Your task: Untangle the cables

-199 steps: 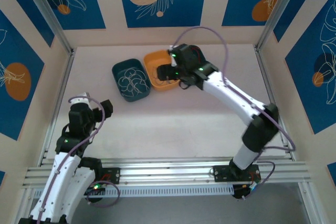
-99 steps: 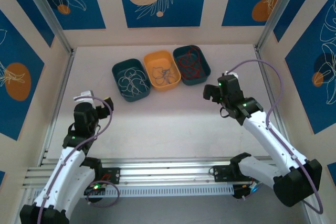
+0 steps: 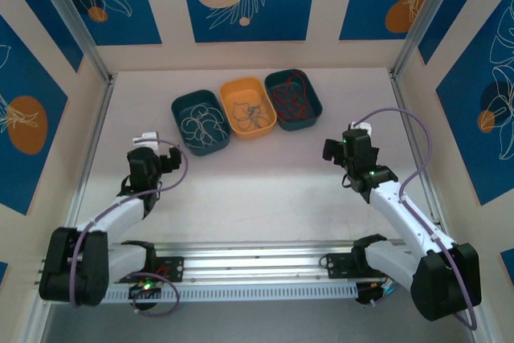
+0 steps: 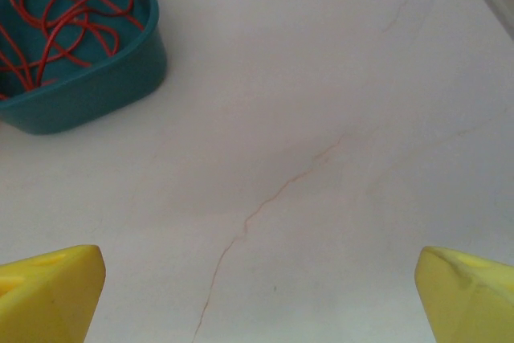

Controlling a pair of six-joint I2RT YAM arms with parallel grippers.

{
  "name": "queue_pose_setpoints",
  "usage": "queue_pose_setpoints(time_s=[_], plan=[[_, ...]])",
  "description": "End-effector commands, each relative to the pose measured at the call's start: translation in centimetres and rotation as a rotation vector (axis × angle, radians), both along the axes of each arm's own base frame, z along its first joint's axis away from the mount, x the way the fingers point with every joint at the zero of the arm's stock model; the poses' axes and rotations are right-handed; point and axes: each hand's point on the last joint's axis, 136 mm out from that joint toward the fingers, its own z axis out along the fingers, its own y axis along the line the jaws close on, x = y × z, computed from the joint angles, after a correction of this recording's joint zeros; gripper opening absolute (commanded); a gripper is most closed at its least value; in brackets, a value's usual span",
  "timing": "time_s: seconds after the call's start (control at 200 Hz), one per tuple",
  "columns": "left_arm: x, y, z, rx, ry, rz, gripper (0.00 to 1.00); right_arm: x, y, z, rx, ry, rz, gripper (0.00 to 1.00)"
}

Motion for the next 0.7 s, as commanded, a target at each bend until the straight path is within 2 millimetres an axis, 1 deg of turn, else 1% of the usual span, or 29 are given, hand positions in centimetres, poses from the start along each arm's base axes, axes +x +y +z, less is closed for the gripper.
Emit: queue_pose_setpoints(time_s=[0.0, 0.07, 0.155, 0.2, 0.28, 0.435, 0.49, 0.52, 0.56, 0.575, 0.61, 0.65, 0.68, 0.695], plan=[[1.6, 0.0, 2.1, -0.005, -0.116, -0.036, 1.0, 1.5, -0.4, 1.3, -0.003, -0.106, 0.011, 0.99], [1.7, 0.2, 1.1, 0.001, -0.101, -0.041, 1.0, 1.7, -0.6, 1.2, -0.001, -0.123, 0.016, 0.99], [1.9, 0.2, 0.5, 0.0, -0.125, -0.064, 1.0, 1.9, -0.9, 0.9, -0.002, -0.14, 0.023, 0.99], [2.1, 0.1, 0.7, -0.006, -0.137, -0.079, 1.0, 2.1, -0.9, 0.8, -0.009, -0.147, 0.037, 0.99], [2.3, -0.6, 0.7, 0.007, -0.146, -0.131, 1.0, 2.3, -1.0, 0.6, -0.022, -0.16, 0.05, 0.99], [3.0, -2.5, 0.6, 0.009, -0.126, -0.258, 1.0, 2.8, -1.5, -0.1, -0.014, -0.189, 0.06, 0.99], [3.2, -3.0, 0.2, 0.018, -0.141, -0.297, 1.0, 2.9, -1.7, -0.2, -0.006, -0.206, 0.065, 0.99], [3.2, -3.1, -0.3, 0.02, -0.157, -0.304, 1.0, 3.0, -1.8, -0.2, -0.002, -0.216, 0.065, 0.99], [3.2, -2.8, -0.9, 0.017, -0.19, -0.295, 1.0, 3.1, -2.0, -0.2, 0.004, -0.231, 0.065, 0.99], [3.2, -2.7, -1.4, 0.012, -0.194, -0.289, 1.0, 3.2, -2.0, -0.1, 0.01, -0.238, 0.065, 0.99], [3.2, -2.4, -1.0, 0.001, -0.238, -0.277, 1.0, 3.4, -2.1, 0.0, 0.018, -0.247, 0.071, 0.99], [2.7, -1.2, -1.3, -0.028, -0.212, -0.231, 1.0, 3.5, -2.2, -0.1, 0.025, -0.253, 0.078, 0.99], [2.8, -0.3, -1.5, -0.037, -0.196, -0.18, 1.0, 3.7, -2.2, -0.1, 0.027, -0.256, 0.086, 0.99], [2.9, -0.1, -1.5, -0.041, -0.195, -0.17, 1.0, 3.7, -2.2, -0.2, 0.026, -0.259, 0.088, 0.99]])
